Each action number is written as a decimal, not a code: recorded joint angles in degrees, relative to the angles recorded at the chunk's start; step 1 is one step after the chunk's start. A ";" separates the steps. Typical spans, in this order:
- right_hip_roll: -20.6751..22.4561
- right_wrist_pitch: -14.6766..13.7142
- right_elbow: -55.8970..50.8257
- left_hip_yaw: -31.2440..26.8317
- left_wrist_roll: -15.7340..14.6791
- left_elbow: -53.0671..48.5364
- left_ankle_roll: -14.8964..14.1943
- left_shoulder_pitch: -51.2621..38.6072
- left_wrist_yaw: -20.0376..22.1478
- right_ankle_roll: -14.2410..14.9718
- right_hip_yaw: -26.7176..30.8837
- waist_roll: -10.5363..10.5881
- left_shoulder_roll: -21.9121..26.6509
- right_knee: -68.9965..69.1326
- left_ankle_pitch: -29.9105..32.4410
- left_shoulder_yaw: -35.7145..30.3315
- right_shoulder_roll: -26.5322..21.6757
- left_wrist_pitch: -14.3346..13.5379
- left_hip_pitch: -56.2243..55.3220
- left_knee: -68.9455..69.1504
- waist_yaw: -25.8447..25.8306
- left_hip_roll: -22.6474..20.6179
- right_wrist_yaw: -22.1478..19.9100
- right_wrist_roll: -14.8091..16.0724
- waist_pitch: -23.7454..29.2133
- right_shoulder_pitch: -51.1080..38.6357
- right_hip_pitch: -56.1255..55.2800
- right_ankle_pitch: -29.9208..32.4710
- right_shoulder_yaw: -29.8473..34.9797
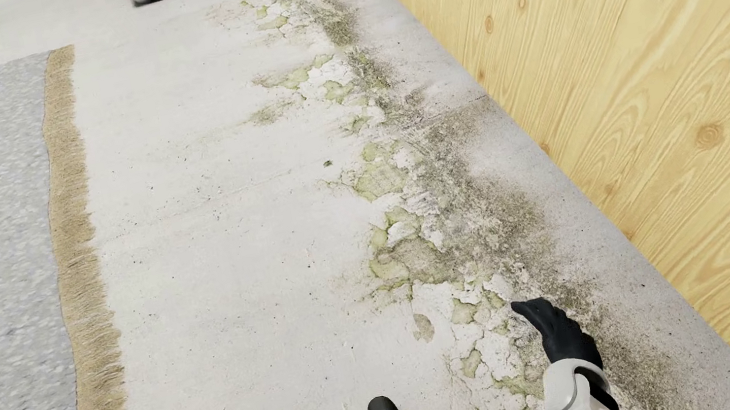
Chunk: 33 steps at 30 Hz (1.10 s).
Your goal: Approach the armchair
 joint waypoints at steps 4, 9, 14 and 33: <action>-6.20 3.57 7.14 4.86 -1.57 -0.07 18.69 -0.94 3.12 5.02 4.94 -3.07 -2.46 14.92 -0.36 6.76 1.32 1.37 8.20 2.02 1.06 -3.07 1.62 -0.52 -0.43 4.66 0.75 10.35 4.67; -17.68 5.76 18.03 8.30 -2.01 -2.81 16.63 -11.13 8.32 13.76 11.04 -5.73 -4.30 59.53 -9.90 15.57 -2.85 0.56 19.72 3.49 0.99 -6.97 18.96 -6.51 0.84 10.51 -24.84 22.61 19.80; -15.86 9.53 18.51 1.05 -3.94 -14.52 12.81 -18.80 10.93 2.74 11.62 -5.94 -0.37 43.54 -16.50 10.34 3.67 -7.20 27.28 6.82 -4.29 -8.44 0.66 -0.46 1.22 18.19 -40.81 16.09 2.94; -5.81 1.45 7.50 -9.98 -7.75 -5.02 9.54 -4.09 12.07 2.14 -9.22 1.53 2.31 4.10 -8.99 13.86 0.57 2.15 0.74 36.15 -0.65 9.22 2.08 -4.00 0.95 1.37 -9.89 3.48 -4.95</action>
